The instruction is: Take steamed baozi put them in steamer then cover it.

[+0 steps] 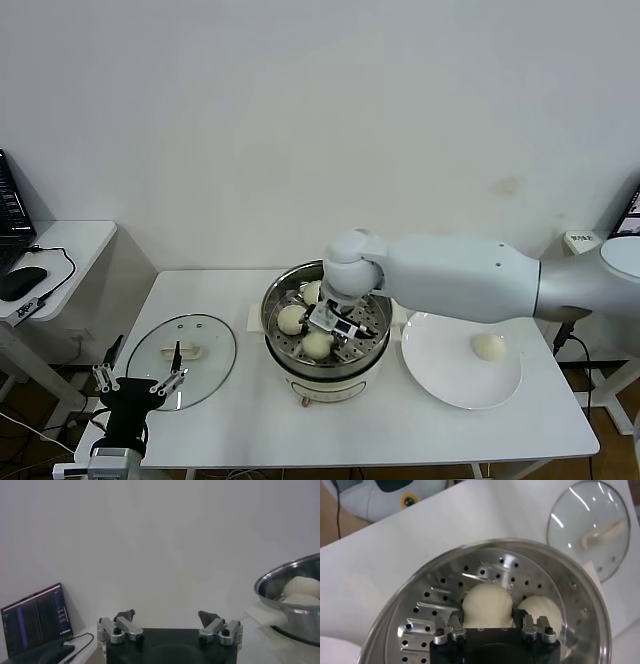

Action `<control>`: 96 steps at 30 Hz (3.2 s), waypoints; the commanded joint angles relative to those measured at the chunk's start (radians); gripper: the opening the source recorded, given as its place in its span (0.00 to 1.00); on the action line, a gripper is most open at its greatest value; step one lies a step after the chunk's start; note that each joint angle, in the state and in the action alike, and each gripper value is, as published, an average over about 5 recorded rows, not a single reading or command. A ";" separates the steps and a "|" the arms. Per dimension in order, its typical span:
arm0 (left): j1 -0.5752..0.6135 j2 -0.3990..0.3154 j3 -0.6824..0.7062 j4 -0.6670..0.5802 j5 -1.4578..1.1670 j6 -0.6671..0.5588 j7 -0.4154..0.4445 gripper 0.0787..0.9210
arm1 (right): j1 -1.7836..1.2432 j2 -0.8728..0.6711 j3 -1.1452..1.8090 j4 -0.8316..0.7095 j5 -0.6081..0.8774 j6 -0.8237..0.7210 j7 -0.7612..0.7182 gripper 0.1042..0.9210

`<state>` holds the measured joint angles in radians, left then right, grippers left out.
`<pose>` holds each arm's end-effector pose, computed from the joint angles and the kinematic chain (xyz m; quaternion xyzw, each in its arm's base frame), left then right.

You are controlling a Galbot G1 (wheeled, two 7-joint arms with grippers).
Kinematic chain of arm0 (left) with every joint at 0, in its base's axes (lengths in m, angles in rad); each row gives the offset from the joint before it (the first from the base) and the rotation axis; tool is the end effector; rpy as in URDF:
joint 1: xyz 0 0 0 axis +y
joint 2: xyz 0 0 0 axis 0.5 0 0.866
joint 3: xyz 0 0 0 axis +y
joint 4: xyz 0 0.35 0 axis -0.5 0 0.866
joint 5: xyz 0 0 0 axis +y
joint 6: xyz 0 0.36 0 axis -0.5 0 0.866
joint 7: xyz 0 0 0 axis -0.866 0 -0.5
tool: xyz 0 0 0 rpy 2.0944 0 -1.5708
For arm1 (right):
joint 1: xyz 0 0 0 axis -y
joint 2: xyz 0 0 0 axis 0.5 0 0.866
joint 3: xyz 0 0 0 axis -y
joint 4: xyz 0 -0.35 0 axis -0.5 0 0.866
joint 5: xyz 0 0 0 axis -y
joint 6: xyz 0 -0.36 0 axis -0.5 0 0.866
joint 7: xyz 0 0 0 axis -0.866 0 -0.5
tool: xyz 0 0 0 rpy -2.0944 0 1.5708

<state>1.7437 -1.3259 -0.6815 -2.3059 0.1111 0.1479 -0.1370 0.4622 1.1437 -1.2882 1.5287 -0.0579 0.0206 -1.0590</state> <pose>0.1413 0.0671 -0.2422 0.0625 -0.9771 -0.2013 0.0289 0.4709 0.1667 -0.1150 0.6652 -0.2340 0.7059 0.0672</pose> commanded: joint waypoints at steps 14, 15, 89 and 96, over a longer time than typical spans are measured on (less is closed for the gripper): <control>-0.004 0.003 0.013 -0.001 0.007 0.001 0.001 0.88 | 0.023 -0.101 0.056 0.064 0.003 0.034 0.008 0.87; -0.005 0.004 0.014 -0.001 0.007 0.001 0.001 0.88 | 0.029 -0.118 0.066 0.070 0.008 0.030 0.005 0.88; 0.007 0.085 0.030 0.015 0.019 0.001 0.007 0.88 | -0.764 -0.396 0.891 -0.507 -0.253 -0.226 0.060 0.87; 0.003 0.085 0.027 0.020 0.017 0.001 0.007 0.88 | -0.741 -0.398 0.872 -0.494 -0.254 -0.244 0.044 0.74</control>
<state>1.7452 -1.2403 -0.6532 -2.2875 0.1288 0.1493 -0.1300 -0.2855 0.7144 -0.4105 1.0790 -0.2983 -0.2218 -1.0099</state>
